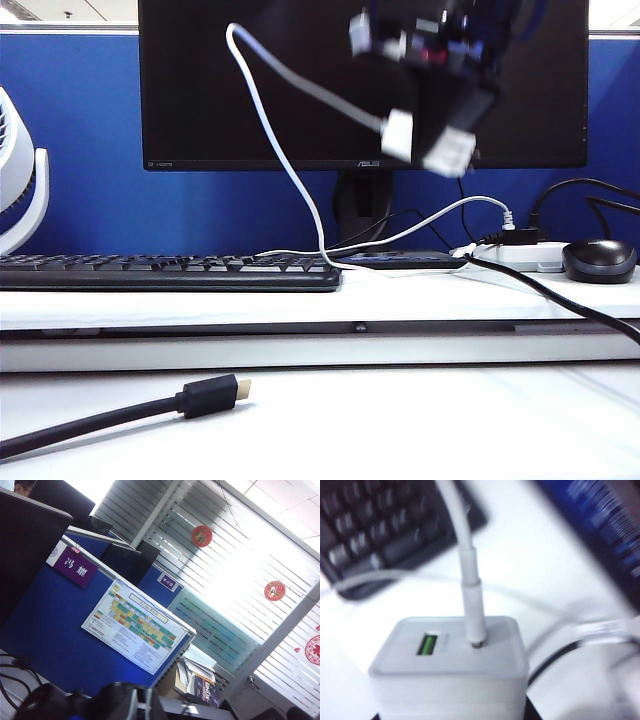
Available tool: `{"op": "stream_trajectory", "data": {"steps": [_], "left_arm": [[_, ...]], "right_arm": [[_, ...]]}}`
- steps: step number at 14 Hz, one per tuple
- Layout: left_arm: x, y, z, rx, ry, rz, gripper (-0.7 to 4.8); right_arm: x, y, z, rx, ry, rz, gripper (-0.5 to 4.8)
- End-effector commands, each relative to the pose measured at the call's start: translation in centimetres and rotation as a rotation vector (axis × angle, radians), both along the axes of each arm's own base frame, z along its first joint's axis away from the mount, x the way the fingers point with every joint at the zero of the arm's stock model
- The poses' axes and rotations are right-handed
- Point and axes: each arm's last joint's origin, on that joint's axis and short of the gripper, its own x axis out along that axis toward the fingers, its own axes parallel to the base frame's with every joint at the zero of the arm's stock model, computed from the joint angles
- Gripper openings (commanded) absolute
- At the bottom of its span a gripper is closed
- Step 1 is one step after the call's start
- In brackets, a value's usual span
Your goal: Pick up the Type-C charging cable and the charging base, insert one end of the Type-C charger into the corresponding slot on the base, and finally place the plugged-in charger back on the table.
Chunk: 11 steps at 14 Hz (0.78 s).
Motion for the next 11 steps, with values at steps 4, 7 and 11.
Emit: {"op": "stream_trajectory", "data": {"steps": [4,7,11], "left_arm": [[-0.1,0.7,0.4,-0.007,-0.031,0.032,0.43],[-0.4,0.8,0.6,-0.011,-0.046,0.041,0.11],[-7.3,3.2,3.6,-0.047,-0.211,0.193,-0.05]], "right_arm": [[2.8,1.3,-6.5,-0.152,0.197,-0.007,3.17],[0.1,-0.2,1.7,-0.022,-0.144,-0.074,2.11],[-15.8,-8.6,16.2,0.242,-0.729,-0.255,-0.01]]}}
